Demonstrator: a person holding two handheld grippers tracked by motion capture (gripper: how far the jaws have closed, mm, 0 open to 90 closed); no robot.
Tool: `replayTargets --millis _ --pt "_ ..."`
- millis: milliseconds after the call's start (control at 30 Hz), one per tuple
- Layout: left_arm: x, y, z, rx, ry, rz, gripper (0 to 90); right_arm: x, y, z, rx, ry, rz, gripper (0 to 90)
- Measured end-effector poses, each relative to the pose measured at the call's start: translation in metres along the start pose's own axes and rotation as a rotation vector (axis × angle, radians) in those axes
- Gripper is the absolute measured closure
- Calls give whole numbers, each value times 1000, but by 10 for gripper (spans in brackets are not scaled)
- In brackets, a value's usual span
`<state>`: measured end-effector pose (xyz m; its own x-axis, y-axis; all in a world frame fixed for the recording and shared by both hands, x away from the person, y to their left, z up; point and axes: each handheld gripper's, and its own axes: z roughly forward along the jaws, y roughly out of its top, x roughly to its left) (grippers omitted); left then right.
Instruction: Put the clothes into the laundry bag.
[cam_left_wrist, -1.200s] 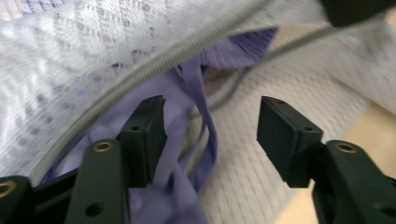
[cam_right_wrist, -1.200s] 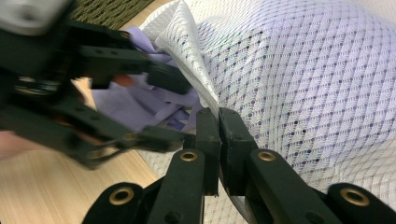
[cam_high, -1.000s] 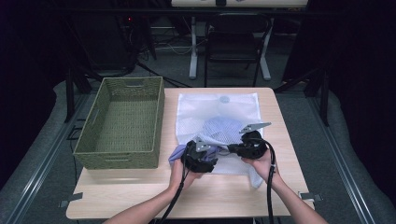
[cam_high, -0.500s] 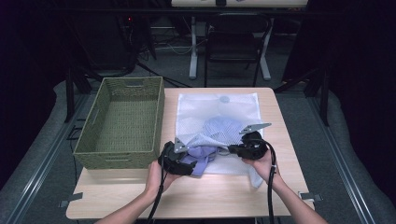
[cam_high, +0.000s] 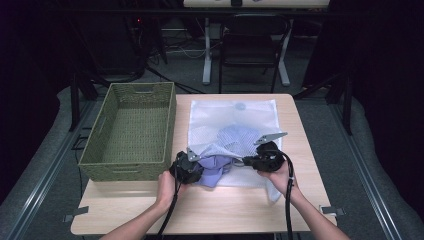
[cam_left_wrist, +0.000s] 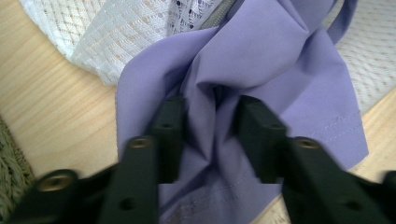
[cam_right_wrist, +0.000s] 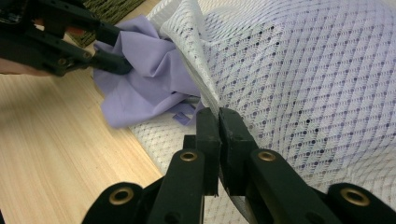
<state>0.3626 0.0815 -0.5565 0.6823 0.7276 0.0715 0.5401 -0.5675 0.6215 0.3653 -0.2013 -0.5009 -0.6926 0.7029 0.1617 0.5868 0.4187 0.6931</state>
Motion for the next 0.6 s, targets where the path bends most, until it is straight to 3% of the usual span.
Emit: replayTargets --millis 67,133,267,367,433,533,600 --pt "0 1 3 6 -6 11 806 0 0 0 -1 2 -1 873" --pt "-1 2 5 3 -12 15 866 1 1 -1 -3 2 -4 873" --pt "-6 8 2 -32 -47 -1 879 5 4 -4 -15 7 -11 873" --pt "-16 21 -7 -82 -121 -18 881 8 6 -8 -31 17 -14 873" --pt "-27 29 -10 -116 -149 1 880 9 7 -11 -39 18 -16 873" --pt "-41 40 -5 -152 -166 23 880 11 9 -14 -54 22 -16 873" --pt "-49 46 3 -174 -179 14 880 12 9 -15 -54 24 -12 873"
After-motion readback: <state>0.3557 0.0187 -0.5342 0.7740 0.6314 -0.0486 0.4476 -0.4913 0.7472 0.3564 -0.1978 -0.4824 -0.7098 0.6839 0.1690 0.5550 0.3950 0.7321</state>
